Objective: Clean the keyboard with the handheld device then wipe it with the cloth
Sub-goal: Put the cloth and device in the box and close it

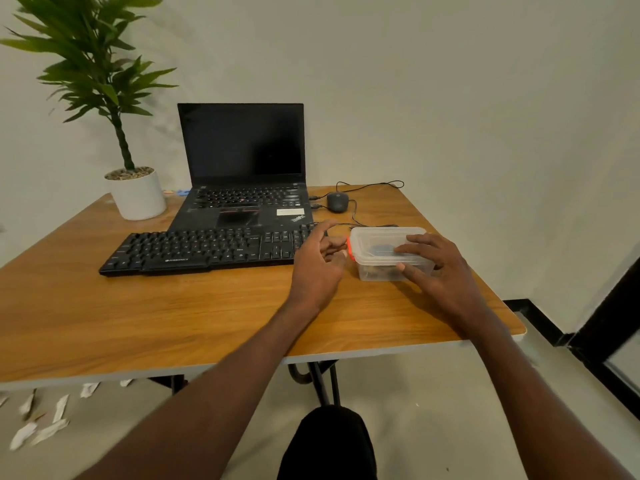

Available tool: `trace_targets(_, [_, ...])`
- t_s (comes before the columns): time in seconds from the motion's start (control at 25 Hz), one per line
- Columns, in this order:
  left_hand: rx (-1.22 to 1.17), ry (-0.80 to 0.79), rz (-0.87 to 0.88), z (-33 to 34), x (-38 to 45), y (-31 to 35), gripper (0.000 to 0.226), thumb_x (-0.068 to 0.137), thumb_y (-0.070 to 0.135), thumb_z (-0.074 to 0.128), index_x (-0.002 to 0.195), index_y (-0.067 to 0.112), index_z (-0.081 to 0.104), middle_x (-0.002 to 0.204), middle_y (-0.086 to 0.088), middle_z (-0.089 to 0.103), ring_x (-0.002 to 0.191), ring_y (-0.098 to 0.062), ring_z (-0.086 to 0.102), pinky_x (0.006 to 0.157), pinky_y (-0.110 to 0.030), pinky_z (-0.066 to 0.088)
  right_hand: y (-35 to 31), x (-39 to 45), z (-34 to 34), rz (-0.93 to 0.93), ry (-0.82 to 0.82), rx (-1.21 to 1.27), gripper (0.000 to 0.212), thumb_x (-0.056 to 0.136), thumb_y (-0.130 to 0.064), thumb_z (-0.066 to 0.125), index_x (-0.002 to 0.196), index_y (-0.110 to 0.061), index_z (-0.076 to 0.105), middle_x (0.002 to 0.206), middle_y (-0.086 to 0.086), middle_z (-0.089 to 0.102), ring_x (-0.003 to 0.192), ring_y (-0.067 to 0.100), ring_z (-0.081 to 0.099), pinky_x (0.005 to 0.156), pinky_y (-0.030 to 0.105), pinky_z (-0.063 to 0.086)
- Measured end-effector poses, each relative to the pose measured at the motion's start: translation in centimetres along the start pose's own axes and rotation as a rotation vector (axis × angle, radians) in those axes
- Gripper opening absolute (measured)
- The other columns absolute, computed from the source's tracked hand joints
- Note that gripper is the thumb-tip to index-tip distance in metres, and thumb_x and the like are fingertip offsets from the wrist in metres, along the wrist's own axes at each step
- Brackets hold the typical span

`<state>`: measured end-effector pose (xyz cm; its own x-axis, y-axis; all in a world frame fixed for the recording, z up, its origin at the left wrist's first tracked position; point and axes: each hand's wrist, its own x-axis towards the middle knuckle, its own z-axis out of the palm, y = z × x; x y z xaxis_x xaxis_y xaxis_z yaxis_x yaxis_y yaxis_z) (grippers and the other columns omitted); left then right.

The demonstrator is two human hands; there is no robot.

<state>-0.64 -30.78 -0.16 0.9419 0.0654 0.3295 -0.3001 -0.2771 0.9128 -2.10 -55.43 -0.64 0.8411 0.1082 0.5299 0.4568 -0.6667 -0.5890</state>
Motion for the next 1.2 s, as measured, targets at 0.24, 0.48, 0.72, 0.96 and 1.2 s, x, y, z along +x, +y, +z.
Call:
trace_targets(0.24, [0.34,-0.028,0.184,0.2,-0.7,0.3,0.068,0.099,0.03,0.069,0.16,0.025,0.041,0.142,0.002,0.068,0.091,0.011,0.058,0.083,-0.001,0.041,-0.2,0.0,-0.1,0.039,-0.001,0.041,0.033,0.091,-0.038,0.075,0.123,-0.031,0.074,0.138,-0.012,0.06,0.132,0.006,0.05,0.107,0.045,0.05])
trace_targets(0.48, [0.349,-0.14,0.239,0.7,-1.3,0.5,0.061,0.098,0.041,0.067,0.154,0.025,0.048,0.151,-0.001,0.057,0.132,-0.018,0.058,0.104,-0.043,0.058,-0.8,0.1,-0.2,0.058,-0.032,0.041,0.032,0.092,-0.039,0.074,0.122,-0.031,0.074,0.138,-0.013,0.061,0.132,0.004,0.049,0.109,0.035,0.046])
trace_targets(0.72, [0.38,-0.123,0.231,0.7,-0.9,-0.4,0.04,0.1,0.037,0.069,0.137,0.025,0.064,0.137,0.003,0.06,0.118,-0.008,0.054,0.1,-0.038,0.054,-0.6,-0.1,0.0,0.118,0.184,-0.005,0.04,0.108,-0.041,0.042,0.145,-0.029,0.053,0.148,-0.006,0.053,0.136,0.013,0.045,0.113,0.04,0.04])
trace_targets(0.96, [0.291,-0.138,0.171,0.5,-0.3,-0.9,0.034,0.101,0.027,0.069,0.134,0.027,0.061,0.124,0.009,0.062,0.108,-0.006,0.063,0.085,-0.018,0.055,-1.6,-0.2,-0.5,0.362,0.088,0.158,0.043,0.111,-0.047,0.026,0.14,-0.025,0.05,0.109,-0.02,0.062,0.095,-0.015,0.057,0.076,0.003,0.044])
trace_targets(1.2, [0.326,-0.111,0.197,0.7,-0.4,-0.9,0.028,0.103,0.028,0.068,0.13,0.028,0.061,0.109,0.006,0.07,0.088,-0.001,0.063,0.064,-0.01,0.044,-0.3,0.2,-0.4,0.361,0.153,0.205,0.035,0.111,-0.04,0.033,0.137,-0.025,0.053,0.115,-0.006,0.065,0.101,0.003,0.061,0.086,0.027,0.053])
